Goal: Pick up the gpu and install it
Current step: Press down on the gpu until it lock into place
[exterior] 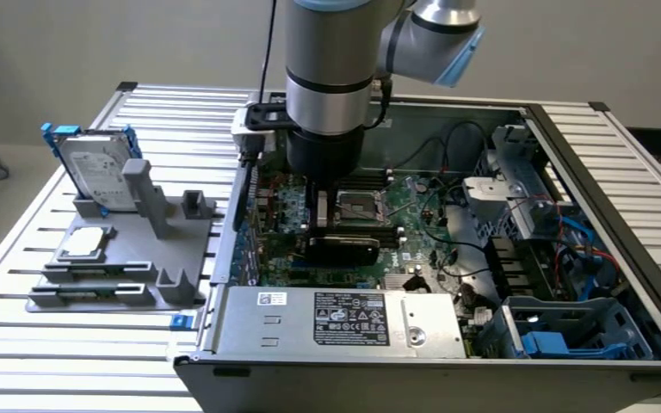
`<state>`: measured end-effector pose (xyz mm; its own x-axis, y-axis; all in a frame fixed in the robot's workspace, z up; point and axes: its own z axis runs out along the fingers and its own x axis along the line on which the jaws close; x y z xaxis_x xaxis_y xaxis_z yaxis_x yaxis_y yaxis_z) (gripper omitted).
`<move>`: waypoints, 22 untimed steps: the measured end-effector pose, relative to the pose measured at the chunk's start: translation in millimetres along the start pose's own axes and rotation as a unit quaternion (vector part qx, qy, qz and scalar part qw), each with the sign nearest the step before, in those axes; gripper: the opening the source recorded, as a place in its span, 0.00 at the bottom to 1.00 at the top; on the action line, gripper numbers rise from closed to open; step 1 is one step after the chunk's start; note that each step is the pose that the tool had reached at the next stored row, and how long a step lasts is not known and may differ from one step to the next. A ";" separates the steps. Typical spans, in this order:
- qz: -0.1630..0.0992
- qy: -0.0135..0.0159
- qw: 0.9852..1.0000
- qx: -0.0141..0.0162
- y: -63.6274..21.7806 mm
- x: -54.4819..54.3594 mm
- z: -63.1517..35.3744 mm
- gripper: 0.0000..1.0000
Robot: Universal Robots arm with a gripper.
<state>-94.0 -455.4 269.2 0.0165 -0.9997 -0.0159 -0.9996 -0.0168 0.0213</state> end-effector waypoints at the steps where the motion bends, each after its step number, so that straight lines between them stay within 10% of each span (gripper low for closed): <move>1: 0.000 0.000 1.000 0.000 0.0 0.0 0.0 0.11; 22: 0.000 0.000 1.000 -0.001 0.5 -2.1 -2.0 0.11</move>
<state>-94.5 -453.3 271.2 0.0165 -0.9997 -0.0159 -0.9996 -0.0168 0.0228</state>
